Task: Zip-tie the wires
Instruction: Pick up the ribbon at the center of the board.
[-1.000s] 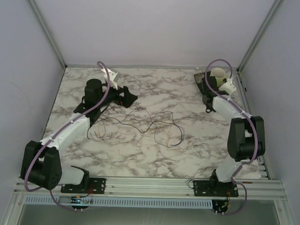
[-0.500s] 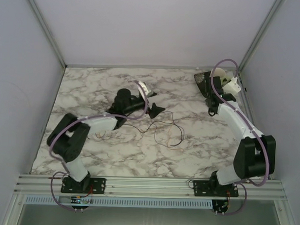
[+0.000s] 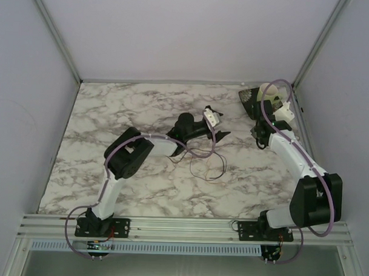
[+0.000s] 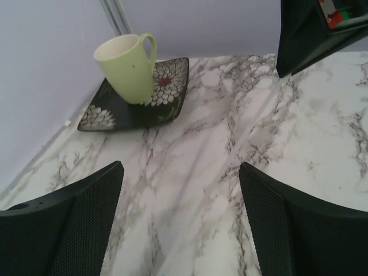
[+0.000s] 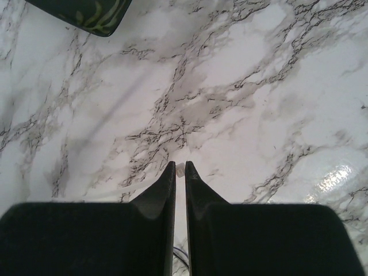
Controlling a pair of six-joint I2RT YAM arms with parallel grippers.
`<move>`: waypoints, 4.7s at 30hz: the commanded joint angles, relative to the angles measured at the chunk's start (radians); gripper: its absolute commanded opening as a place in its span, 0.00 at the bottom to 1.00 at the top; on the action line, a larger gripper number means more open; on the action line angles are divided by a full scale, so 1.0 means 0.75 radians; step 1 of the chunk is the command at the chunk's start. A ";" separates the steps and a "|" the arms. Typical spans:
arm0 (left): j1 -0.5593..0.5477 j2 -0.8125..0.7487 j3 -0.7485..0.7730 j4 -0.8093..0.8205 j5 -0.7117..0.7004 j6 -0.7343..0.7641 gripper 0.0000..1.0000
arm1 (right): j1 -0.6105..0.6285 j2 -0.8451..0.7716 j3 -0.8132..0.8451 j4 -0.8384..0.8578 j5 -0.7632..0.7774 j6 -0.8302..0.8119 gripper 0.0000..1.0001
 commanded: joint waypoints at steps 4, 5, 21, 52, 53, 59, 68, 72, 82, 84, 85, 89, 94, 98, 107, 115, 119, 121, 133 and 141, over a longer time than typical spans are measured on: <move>-0.040 0.135 0.215 -0.008 0.077 0.113 0.77 | 0.024 -0.056 0.009 -0.014 -0.027 0.022 0.00; -0.047 0.146 0.230 -0.019 0.086 0.114 0.76 | 0.023 -0.061 0.008 -0.017 -0.024 0.023 0.00; -0.126 0.232 0.286 -0.097 0.062 0.144 0.56 | 0.027 -0.081 0.030 -0.024 -0.031 0.020 0.00; 0.047 0.082 0.299 0.181 -0.027 -0.431 0.00 | 0.028 -0.576 -0.195 0.698 -0.305 -0.504 0.77; 0.061 0.044 0.271 0.201 -0.019 -0.473 0.00 | 0.028 -0.614 -0.235 0.784 -0.360 -0.539 0.77; 0.154 -0.219 0.110 0.259 0.029 -0.848 0.00 | 0.027 -0.696 -0.332 1.085 -0.781 -0.670 0.78; 0.184 -0.678 -0.043 -0.131 0.072 -1.089 0.00 | 0.036 -0.523 -0.353 1.626 -1.476 -0.406 0.76; 0.183 -0.845 -0.158 -0.094 0.075 -1.193 0.00 | 0.124 -0.427 -0.325 1.809 -1.623 -0.293 0.74; 0.184 -1.027 -0.278 -0.136 0.050 -1.241 0.00 | 0.377 -0.269 -0.191 1.824 -1.678 -0.336 0.70; 0.184 -1.039 -0.298 -0.126 0.043 -1.250 0.00 | 0.393 -0.255 -0.177 1.827 -1.660 -0.344 0.66; 0.183 -1.042 -0.313 -0.106 0.044 -1.260 0.00 | 0.396 -0.248 -0.169 1.821 -1.649 -0.351 0.62; 0.184 -1.057 -0.355 -0.060 0.031 -1.299 0.00 | 0.401 -0.237 -0.159 1.794 -1.614 -0.373 0.48; 0.184 -1.083 -0.369 -0.063 0.022 -1.288 0.00 | 0.401 -0.264 -0.157 1.707 -1.575 -0.426 0.27; 0.184 -1.089 -0.362 -0.072 0.020 -1.282 0.00 | 0.401 -0.279 -0.158 1.637 -1.561 -0.460 0.05; 0.184 -1.088 -0.288 -0.135 0.028 -1.194 0.28 | 0.403 -0.303 -0.146 1.524 -1.525 -0.481 0.00; 0.201 -1.046 -0.170 -0.182 0.057 -1.086 0.37 | 0.419 -0.328 -0.161 1.480 -1.531 -0.484 0.00; 0.204 -1.025 -0.151 -0.182 0.067 -1.066 0.37 | 0.419 -0.342 -0.161 1.476 -1.529 -0.486 0.00; 0.209 -1.021 -0.152 -0.189 0.063 -1.050 0.37 | 0.419 -0.347 -0.162 1.471 -1.531 -0.485 0.00; 0.244 -1.018 -0.149 -0.198 0.062 -1.014 0.39 | 0.426 -0.358 -0.171 1.466 -1.522 -0.484 0.00; 0.302 -1.063 -0.245 -0.152 0.085 -1.068 0.57 | 0.425 -0.358 -0.175 1.437 -1.524 -0.505 0.00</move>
